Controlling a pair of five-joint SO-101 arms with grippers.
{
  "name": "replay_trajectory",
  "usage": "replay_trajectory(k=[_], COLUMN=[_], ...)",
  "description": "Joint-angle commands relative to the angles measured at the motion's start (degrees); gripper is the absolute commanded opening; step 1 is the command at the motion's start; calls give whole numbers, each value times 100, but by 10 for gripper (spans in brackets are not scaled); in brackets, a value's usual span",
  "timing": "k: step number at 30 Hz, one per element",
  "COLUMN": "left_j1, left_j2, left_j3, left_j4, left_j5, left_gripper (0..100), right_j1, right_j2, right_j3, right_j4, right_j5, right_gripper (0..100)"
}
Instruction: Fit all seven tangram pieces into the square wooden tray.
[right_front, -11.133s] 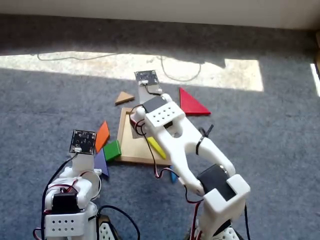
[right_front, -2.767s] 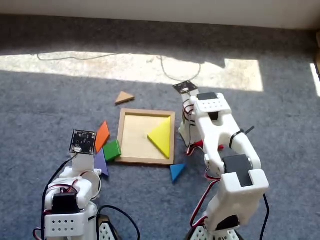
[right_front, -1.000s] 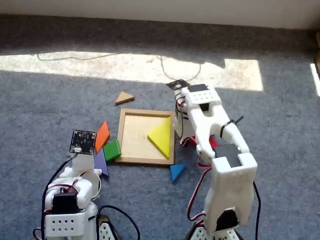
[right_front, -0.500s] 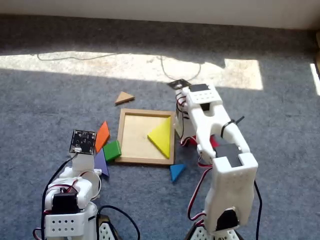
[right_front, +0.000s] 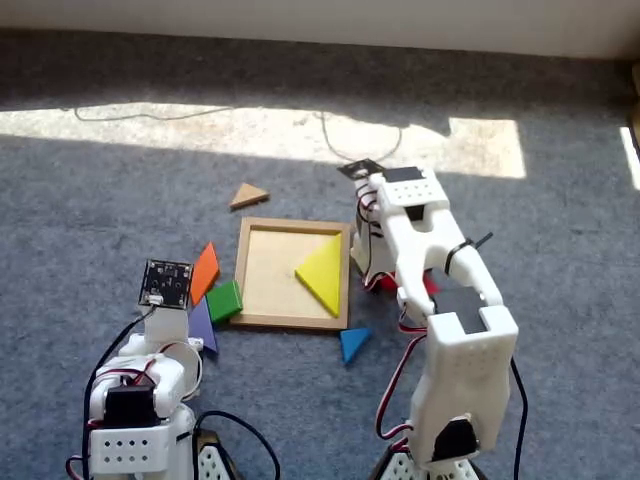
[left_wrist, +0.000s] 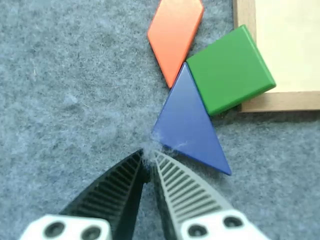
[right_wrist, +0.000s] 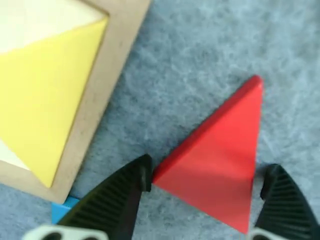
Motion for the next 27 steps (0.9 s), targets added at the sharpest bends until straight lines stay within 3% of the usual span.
replay_trajectory(k=[1, 8, 14, 20, 27], left_j1=[-40, -40, -40, -40, -40], left_j2=[-224, -224, -224, -224, -224], left_j3=[110, 110, 110, 110, 110], left_j4=[26, 26, 26, 26, 26], left_j5=[-9, -9, -9, -9, -9], left_gripper=[7, 7, 7, 7, 7], right_j1=[75, 75, 75, 75, 22], right_j2=[-251, -233, -224, -303, -1235], right_j3=[-145, -136, -145, -189, -189], right_j4=[110, 163, 136, 207, 497], right_j5=[70, 369, 651, 651, 651], right_gripper=[339, 337, 235, 204, 201])
